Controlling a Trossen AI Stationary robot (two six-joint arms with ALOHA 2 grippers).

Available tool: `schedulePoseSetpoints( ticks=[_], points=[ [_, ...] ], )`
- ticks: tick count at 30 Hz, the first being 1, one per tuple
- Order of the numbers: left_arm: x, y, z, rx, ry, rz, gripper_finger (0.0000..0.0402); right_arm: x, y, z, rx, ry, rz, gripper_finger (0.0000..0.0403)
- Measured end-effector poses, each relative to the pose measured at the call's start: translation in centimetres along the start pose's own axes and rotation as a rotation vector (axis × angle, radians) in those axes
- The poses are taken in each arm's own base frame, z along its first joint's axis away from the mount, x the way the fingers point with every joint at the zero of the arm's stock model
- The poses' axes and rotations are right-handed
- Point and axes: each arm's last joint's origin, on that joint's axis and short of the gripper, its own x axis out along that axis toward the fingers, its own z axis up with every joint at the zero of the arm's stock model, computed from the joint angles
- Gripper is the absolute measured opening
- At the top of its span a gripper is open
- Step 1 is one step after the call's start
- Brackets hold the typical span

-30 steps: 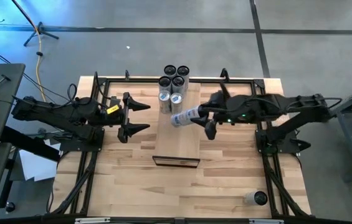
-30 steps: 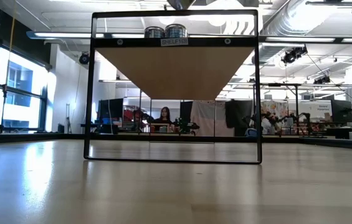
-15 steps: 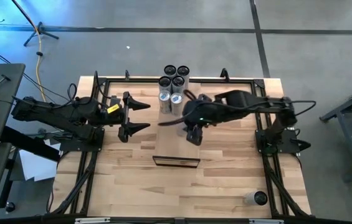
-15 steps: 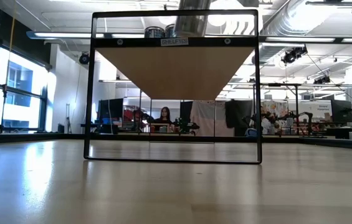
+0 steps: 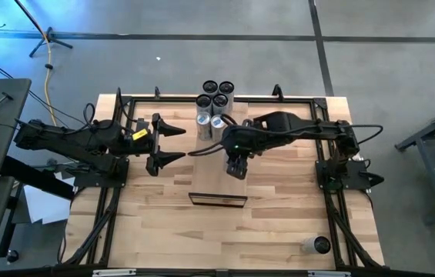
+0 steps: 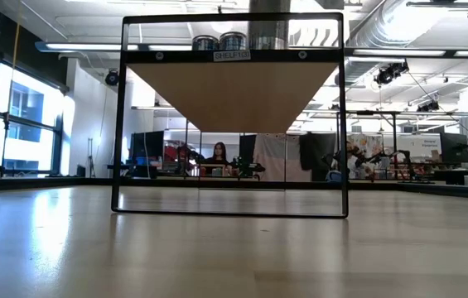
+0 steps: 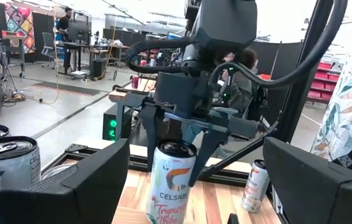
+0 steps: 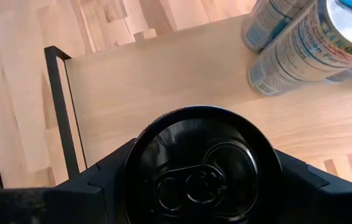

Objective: Place canned beverage on shelf
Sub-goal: Put the top white yellow soda can on the shelf

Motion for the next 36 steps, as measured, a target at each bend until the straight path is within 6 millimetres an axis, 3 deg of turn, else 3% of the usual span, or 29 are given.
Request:
schedulePoseSetpoints(
  ticks=[8,31,36],
  points=[
    [0.0,0.0,0.0,0.000,0.000,0.000,0.0337,1.1,0.1,-0.2,0.026,0.061,-0.026,0.0266],
    [0.0,0.0,0.0,0.000,0.001,-0.001,0.0337,1.2,0.2,-0.1,0.024,0.053,-0.017,0.0269],
    [0.0,0.0,0.0,0.000,0.001,-0.001,0.0337,1.4,0.2,-0.2,0.019,0.067,-0.021,0.0301]
  ],
)
